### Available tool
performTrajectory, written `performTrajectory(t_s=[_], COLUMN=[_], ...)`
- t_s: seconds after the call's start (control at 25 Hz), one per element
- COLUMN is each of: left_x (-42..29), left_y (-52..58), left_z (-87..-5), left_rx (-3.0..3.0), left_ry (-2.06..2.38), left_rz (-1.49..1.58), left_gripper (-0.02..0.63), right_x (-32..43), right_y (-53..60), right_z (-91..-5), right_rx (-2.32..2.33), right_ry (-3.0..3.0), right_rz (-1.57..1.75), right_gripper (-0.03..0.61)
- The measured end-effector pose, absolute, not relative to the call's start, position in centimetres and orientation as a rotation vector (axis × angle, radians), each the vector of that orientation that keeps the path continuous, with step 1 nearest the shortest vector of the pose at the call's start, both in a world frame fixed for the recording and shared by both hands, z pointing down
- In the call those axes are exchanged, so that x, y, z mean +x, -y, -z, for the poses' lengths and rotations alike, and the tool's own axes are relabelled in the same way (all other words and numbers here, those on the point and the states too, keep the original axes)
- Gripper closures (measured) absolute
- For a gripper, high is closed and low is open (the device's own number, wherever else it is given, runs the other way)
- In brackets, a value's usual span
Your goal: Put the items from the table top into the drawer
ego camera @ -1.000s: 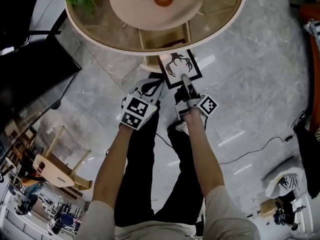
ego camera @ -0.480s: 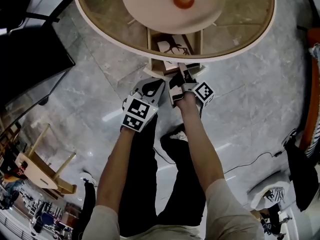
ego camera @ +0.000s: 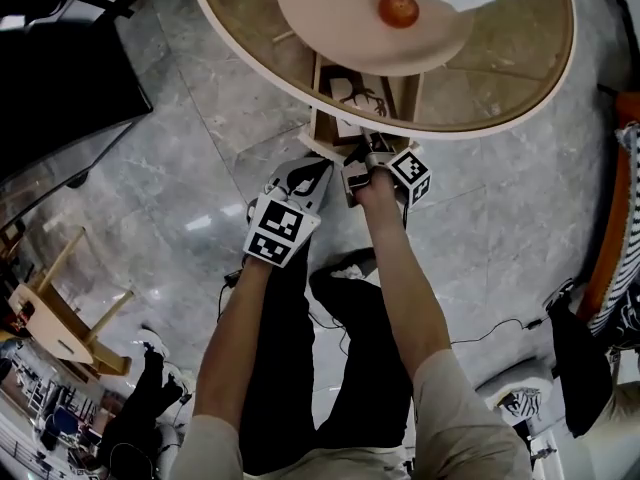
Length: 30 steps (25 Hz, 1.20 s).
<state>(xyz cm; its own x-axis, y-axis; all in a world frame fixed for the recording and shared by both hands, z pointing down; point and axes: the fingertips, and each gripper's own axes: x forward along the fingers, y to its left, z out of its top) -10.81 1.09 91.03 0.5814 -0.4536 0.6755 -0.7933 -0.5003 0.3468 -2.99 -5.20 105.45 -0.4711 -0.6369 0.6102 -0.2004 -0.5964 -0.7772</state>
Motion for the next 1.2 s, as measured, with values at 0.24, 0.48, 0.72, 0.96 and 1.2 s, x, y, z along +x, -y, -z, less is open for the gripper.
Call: performTrajectory(t_s=[0.24,0.48,0.72,0.96,1.2], left_x=[-12.1,-12.6,-12.7,-11.9,-11.2], left_y=[-1.5,-1.6,-1.4,-2.7,-4.8], left_z=[-90.2,-88.4,-85.0,-80.8,-76.4], left_rx=[2.128,2.116,2.122,2.088,2.052], left_ry=[1.009,1.000,0.986,0.979,0.976], left_rz=[-0.664,-0.670,-0.675,-0.689,-0.717], left_gripper=[0.592,0.592,0.592,0.592,0.592], right_x=[-2.9,-2.9,-2.7,-1.8,-0.1], right_y=[4.2,2.2,1.3,-0.4,-1.7], right_z=[-105.3,-103.7,-98.6,-90.3,-82.3], right_rx=[-1.531,-1.560,-1.608,-1.630,-1.687], right_ry=[-1.180,-1.208,-1.516,-2.173,-2.613], right_rz=[2.289,2.381,2.282,2.007,1.646], right_gripper=[0.316,0.311,0.313,0.314,0.354])
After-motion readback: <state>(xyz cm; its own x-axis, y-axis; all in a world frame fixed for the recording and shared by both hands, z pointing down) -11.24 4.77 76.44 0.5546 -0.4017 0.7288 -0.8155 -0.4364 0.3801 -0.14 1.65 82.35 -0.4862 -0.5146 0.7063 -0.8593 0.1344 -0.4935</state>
